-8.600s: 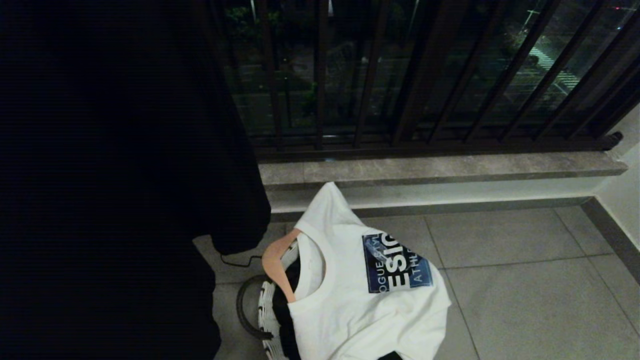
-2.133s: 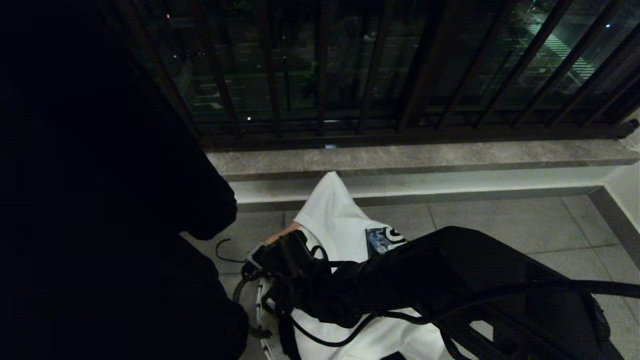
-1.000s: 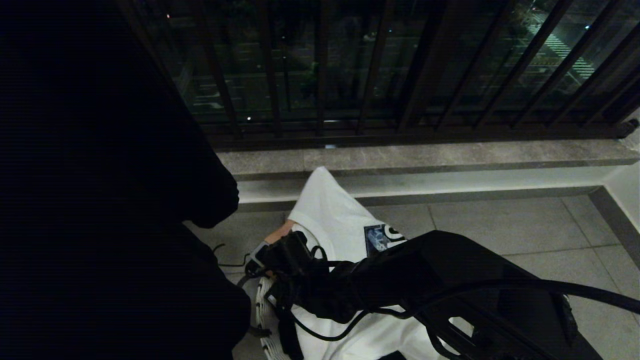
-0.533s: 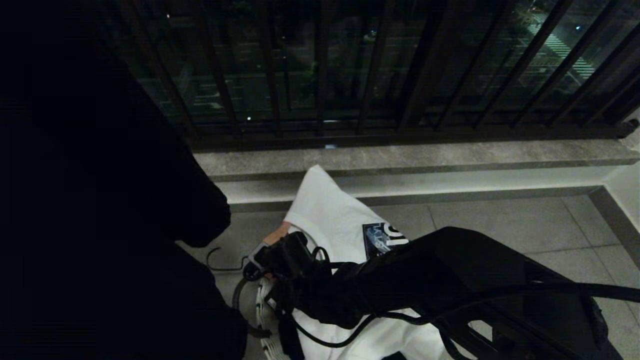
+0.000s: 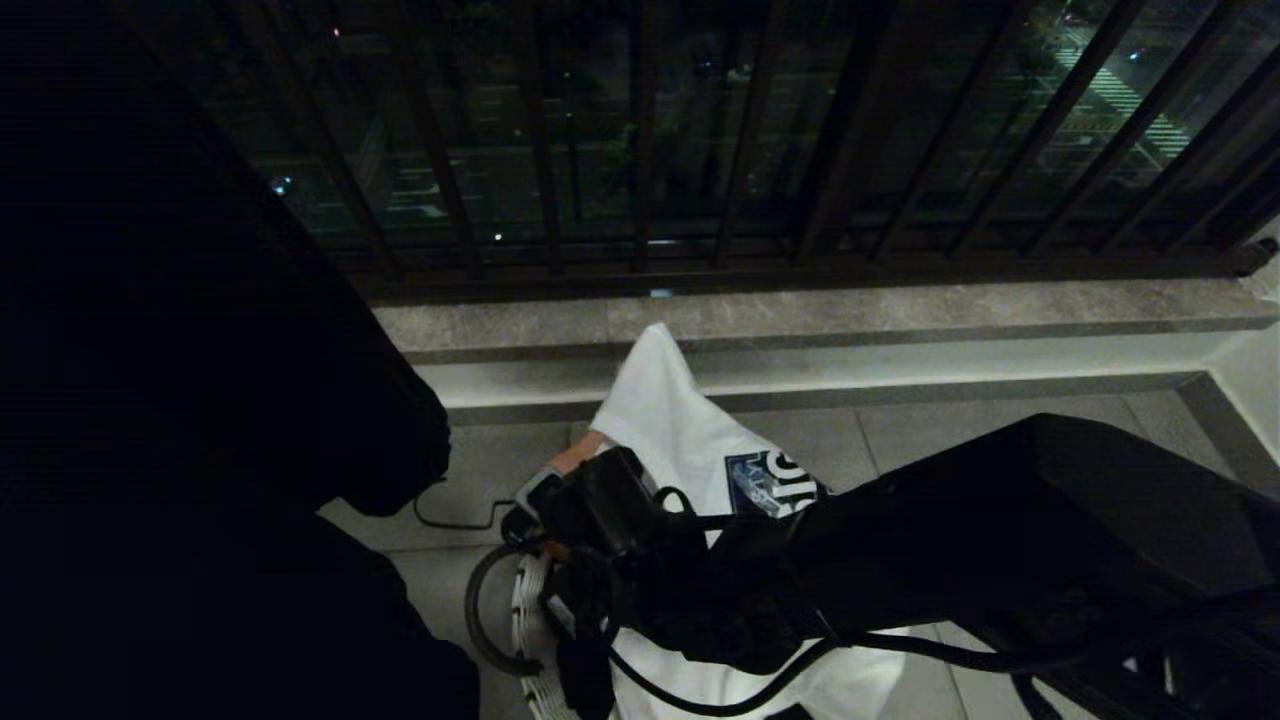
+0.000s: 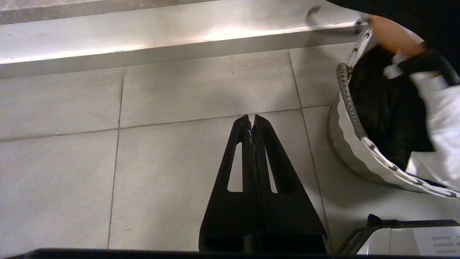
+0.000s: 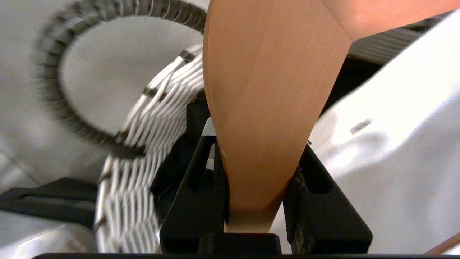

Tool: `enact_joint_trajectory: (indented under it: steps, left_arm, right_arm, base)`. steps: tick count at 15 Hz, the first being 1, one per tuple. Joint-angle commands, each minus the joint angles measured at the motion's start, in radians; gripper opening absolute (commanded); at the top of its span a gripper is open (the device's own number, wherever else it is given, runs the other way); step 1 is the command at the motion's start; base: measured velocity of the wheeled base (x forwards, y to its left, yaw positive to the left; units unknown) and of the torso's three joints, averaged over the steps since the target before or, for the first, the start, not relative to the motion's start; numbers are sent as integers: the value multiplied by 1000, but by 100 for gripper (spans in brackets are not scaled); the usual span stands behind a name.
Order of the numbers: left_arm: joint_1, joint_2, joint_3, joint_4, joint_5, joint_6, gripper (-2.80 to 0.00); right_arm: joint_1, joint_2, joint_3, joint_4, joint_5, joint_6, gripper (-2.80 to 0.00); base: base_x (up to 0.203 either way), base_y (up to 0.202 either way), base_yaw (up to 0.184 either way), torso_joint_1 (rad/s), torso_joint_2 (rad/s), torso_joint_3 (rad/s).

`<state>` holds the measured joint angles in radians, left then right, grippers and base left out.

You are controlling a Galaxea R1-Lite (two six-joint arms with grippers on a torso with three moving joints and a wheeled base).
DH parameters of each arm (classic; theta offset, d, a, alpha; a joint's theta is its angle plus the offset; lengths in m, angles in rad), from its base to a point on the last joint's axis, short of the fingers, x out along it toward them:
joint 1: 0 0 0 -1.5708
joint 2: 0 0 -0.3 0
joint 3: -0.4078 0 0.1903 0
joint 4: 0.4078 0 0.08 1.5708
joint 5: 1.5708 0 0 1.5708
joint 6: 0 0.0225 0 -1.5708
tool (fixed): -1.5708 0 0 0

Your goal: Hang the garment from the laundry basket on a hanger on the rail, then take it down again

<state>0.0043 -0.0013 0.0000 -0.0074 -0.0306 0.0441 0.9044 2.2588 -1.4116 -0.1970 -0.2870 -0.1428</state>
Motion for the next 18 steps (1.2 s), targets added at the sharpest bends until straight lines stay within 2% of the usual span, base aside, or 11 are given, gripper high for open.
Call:
enact_joint_trajectory:
  steps: [1,6,14,18]
  left_arm:
    - [0,0,3,0,0,0,-280]
    - [0,0,2,0,0,0,-280]
    - [0,0,3,0,0,0,-280]
    - [0,0,3,0,0,0,-280]
  right_arm:
    - [8,-124,75,-1,1,8,-280]
    - [51,-341,229,1,2,100,-280]
    - [61,-688,456,6,9,157,-280]
    - [61,-821,497,69,11,193,-280]
  base:
    - [0,0,0,0,0,0]
    - [0,0,0,0,0,0]
    - [0,0,0,0,0,0]
    - [0,0,0,0,0,0]
